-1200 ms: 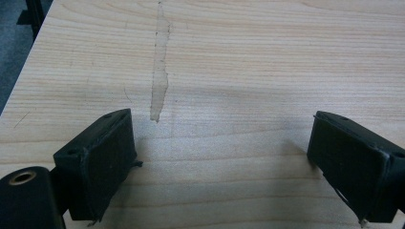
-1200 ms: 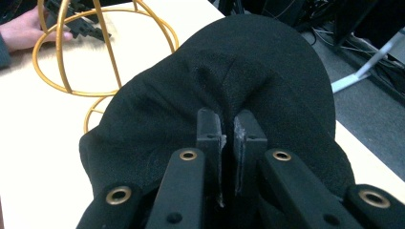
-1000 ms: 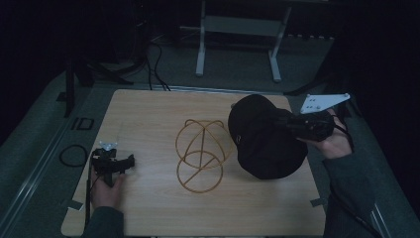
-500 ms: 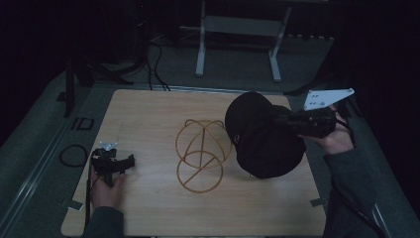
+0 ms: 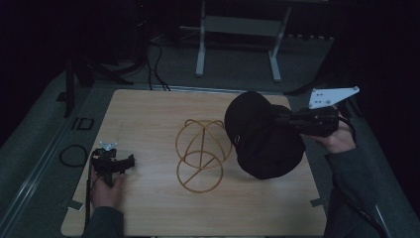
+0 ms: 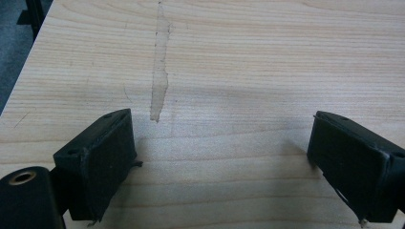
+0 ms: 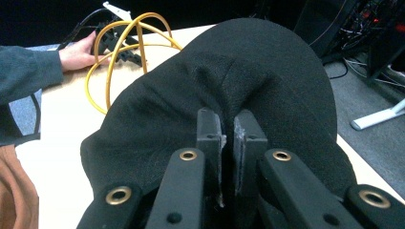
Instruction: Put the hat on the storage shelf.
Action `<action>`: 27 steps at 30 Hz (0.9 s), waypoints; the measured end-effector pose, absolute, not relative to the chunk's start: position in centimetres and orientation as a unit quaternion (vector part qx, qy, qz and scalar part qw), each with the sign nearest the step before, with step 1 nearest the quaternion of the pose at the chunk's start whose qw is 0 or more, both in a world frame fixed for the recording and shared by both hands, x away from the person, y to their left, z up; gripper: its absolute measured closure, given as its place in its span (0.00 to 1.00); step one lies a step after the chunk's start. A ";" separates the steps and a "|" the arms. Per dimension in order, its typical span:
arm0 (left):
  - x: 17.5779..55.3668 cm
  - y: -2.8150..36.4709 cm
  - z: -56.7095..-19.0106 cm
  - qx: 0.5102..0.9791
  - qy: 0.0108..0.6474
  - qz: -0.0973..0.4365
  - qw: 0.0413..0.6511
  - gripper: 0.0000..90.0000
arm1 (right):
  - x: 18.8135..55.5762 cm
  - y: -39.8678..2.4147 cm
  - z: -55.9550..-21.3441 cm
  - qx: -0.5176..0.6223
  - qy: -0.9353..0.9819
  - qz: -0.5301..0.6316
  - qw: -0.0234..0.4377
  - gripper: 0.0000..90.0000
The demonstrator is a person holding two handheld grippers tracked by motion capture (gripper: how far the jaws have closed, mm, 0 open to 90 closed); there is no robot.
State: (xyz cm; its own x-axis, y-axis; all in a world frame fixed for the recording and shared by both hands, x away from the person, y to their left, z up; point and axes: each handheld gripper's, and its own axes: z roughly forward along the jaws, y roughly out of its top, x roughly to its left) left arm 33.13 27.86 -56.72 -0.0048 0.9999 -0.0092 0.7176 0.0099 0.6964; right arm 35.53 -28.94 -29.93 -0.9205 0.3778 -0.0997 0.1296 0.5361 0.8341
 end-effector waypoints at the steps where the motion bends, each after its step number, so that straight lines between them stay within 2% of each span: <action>1: 33.1 27.9 -56.7 0.652 0.658 0.263 0.268 0.10 | 35.5 -28.9 -29.9 0.146 0.866 0.459 0.134 0.93; 27: 33.1 27.9 -56.7 0.653 0.658 0.263 0.268 0.10 | 35.1 -26.9 -27.2 0.108 0.875 0.452 0.136 0.93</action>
State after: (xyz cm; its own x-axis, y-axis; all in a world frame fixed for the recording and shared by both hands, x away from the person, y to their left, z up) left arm 33.13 27.86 -56.71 -0.0043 1.0000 -0.0087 0.7185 0.0091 0.6954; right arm 35.08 -26.92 -27.21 -0.9396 0.3123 -0.1400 0.0661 0.5671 0.8210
